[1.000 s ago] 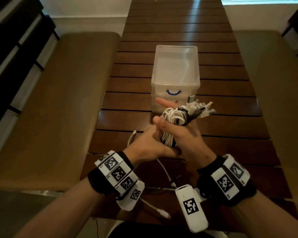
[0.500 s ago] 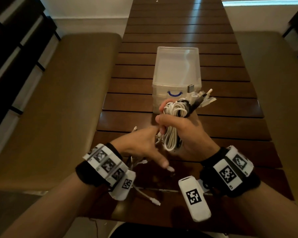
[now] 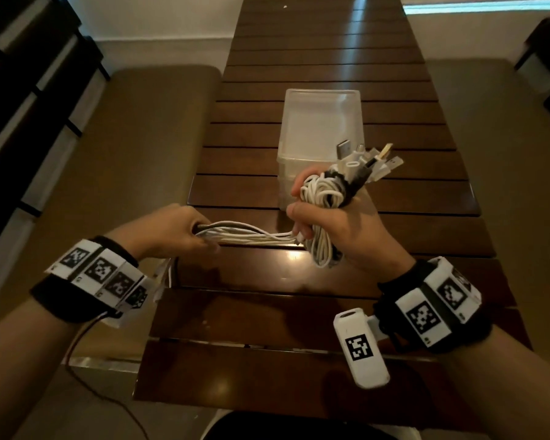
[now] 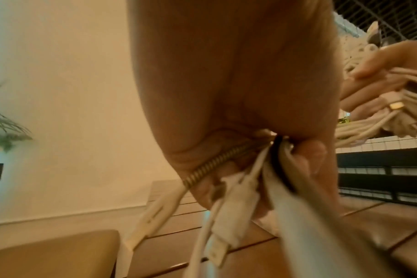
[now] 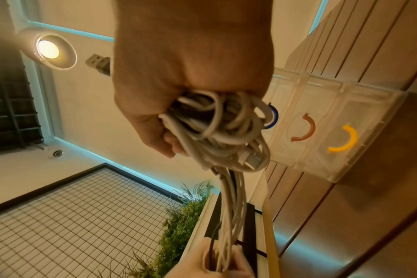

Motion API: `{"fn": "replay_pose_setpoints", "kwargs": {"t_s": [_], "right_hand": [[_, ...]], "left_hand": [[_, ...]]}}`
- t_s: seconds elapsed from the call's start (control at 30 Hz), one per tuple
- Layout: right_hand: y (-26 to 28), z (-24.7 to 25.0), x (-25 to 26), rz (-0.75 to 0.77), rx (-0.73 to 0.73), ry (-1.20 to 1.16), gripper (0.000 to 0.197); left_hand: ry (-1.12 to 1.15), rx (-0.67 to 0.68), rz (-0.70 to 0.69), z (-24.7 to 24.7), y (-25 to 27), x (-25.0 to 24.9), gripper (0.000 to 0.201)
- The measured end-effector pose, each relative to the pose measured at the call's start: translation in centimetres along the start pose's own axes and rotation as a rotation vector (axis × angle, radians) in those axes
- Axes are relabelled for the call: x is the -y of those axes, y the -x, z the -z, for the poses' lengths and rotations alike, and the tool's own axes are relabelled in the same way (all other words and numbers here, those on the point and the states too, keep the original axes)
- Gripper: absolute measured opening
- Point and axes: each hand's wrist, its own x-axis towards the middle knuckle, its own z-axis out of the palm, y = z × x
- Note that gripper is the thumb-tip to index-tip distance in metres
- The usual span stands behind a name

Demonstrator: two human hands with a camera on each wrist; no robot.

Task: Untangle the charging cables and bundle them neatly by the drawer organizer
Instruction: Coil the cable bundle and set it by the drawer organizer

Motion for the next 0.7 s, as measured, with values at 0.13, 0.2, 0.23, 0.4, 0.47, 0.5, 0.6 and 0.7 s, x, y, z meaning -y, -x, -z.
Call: {"fn": "replay_pose_setpoints", "kwargs": {"t_s": [0.13,0.2,0.23,0.4,0.47,0.5,0.6,0.7], "right_hand": [[0.0,0.5,-0.3,-0.008,-0.02,-0.005,0.02],[0.2,0.3,-0.8,-0.035,-0.005,0.005,0.022],[0.3,0.1,-1.0,-0.055,0.008,0.014,0.023],[1.0,-0.7,-2.1,-0.133,0.04,0.052,0.024],[0.9,-0.5,-2.0,-0.127,0.01,0.051,0.023],[0.8,-0.3,-1.8,-0.119,-0.01,0.053,0.023],[0.8,0.4,-1.4,-0.097,-0.053,0.053,0.023],[1.3,0.8,-1.6,-0.101,-0.093,0.091,0.025]], "left_hand": [[0.108,0.131,0.092,-2.5,0.3,3.3,0.02],[0.046,0.124,0.147,-3.9,0.3,5.2,0.021],[0.012,0.074,0.186,-4.0,0.3,6.1,0.019],[-0.13,-0.166,0.241,-1.7,0.6,8.1,0.023],[-0.125,-0.362,0.206,-1.1,0.6,7.9,0.02],[-0.111,-0.419,0.187,-1.1,0.4,7.6,0.025],[-0.136,-0.129,0.215,-2.3,-0.7,6.4,0.059],[-0.184,0.142,0.279,-2.8,-1.2,4.6,0.109]]}}
